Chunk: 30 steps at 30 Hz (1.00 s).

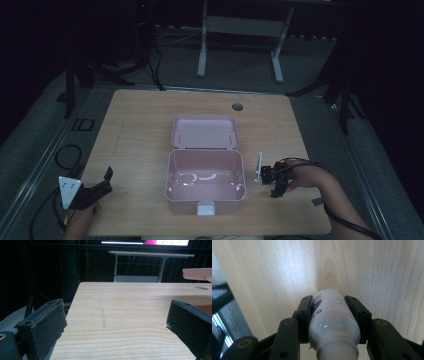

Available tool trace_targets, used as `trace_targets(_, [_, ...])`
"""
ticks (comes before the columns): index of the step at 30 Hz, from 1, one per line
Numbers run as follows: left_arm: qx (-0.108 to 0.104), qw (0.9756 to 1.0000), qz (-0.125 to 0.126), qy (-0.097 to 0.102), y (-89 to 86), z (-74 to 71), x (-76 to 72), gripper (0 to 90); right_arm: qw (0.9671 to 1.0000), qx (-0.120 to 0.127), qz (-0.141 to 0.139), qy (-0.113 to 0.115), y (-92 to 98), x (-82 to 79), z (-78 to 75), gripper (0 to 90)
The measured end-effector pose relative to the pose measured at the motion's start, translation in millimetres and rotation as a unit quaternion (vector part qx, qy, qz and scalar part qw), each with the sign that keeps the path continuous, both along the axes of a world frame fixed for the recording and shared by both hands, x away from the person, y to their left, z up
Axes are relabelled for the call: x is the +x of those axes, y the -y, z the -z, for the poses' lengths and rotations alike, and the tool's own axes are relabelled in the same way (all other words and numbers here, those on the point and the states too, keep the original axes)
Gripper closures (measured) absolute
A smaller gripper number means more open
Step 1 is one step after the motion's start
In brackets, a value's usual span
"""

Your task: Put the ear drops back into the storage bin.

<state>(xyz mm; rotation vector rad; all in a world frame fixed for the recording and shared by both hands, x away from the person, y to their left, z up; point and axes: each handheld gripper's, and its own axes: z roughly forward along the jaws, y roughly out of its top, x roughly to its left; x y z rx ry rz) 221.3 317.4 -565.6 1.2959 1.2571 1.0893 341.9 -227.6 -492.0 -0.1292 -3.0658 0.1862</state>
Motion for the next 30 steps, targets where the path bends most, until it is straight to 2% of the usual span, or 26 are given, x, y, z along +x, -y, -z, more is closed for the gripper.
trace_targets(5, [0.0, 1.0, -0.001, 0.0, 0.3, 0.0, 0.0, 2.4, 0.9991, -0.01, -0.04, 0.006, 2.7, -11.6, -3.6, 59.3])
trace_targets(11, [0.001, 1.0, -0.001, 0.0, 0.4, 0.0, 0.1, 2.4, 0.9976, -0.014, -0.067, 0.01, 7.4, -21.0, -7.4, 59.3])
trace_targets(21, [0.001, 1.0, -0.002, -0.001, 0.4, -0.1, 0.2, 2.4, 0.9981, -0.01, -0.06, 0.01, 0.3, -22.8, -10.0, 59.3])
trace_targets(26, [0.001, 1.0, -0.002, -0.001, 0.4, -0.1, 0.2, 2.4, 0.9988, -0.01, -0.047, 0.009, -3.8, -21.5, -19.1, 59.3])
trace_targets(30, [0.001, 1.0, -0.002, -0.001, 0.3, -0.1, 0.2, 2.4, 0.9987, -0.006, -0.049, 0.014, -7.9, -22.1, -28.8, 59.3])
